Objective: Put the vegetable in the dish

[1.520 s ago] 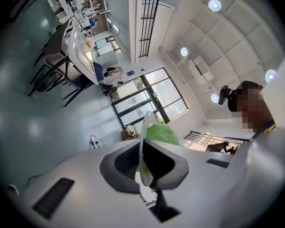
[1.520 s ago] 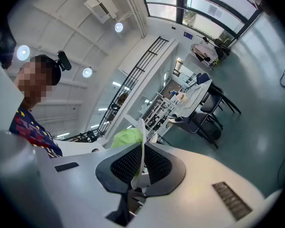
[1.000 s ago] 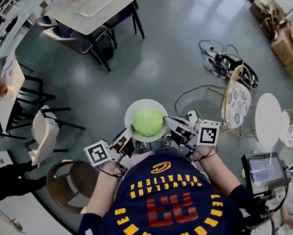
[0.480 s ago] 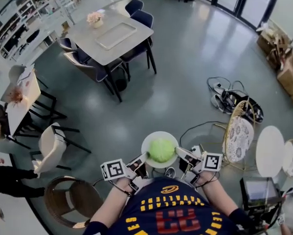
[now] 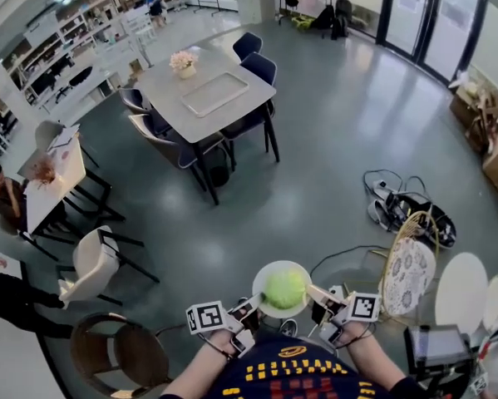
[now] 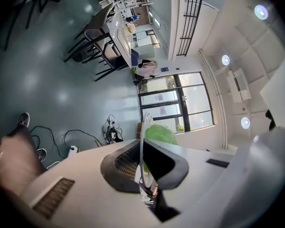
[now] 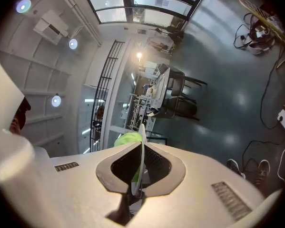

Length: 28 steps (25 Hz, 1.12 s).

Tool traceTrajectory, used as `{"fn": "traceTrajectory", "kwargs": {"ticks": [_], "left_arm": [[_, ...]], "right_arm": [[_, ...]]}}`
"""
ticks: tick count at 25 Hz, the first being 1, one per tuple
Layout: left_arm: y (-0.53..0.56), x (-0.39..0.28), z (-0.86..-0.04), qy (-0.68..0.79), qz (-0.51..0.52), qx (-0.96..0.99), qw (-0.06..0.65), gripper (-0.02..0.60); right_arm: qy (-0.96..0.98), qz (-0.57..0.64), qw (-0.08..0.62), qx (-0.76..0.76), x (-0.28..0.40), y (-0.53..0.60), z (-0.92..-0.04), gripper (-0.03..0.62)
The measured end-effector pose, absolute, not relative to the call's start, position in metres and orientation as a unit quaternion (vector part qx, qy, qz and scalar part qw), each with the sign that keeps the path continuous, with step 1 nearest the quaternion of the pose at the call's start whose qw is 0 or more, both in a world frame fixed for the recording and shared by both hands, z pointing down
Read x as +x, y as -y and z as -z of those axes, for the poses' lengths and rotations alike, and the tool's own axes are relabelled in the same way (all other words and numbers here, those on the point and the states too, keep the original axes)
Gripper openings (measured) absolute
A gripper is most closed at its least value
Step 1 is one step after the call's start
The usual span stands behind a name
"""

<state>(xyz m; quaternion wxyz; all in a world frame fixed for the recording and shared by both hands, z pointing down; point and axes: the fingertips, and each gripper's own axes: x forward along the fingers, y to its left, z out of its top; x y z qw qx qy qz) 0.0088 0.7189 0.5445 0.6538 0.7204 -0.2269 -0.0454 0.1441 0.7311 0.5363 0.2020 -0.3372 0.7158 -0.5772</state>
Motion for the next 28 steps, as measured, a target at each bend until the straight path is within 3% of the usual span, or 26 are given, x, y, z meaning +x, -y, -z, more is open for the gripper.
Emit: {"fn": "traceTrajectory", "kwargs": {"ticks": [16,23,28], "left_arm": [[-0.584,-0.02,-0.545,0.216,0.065,0.713,0.664,0.011],[-0.511,-0.07,-0.533,0.2,0.085,0.728,0.65,0.012],[-0.477,-0.095,-0.533,0.205,0.09,0.729,0.647,0.012]], "right_arm": [[-0.721,0.572,0.197,-0.339,0.113,-0.596,-0.531,0.02],[-0.739,0.549,0.178,-0.348,0.064,-0.522,-0.519,0.02],[-0.729,0.554,0.128,-0.38,0.052,-0.492,-0.526,0.02]]}}
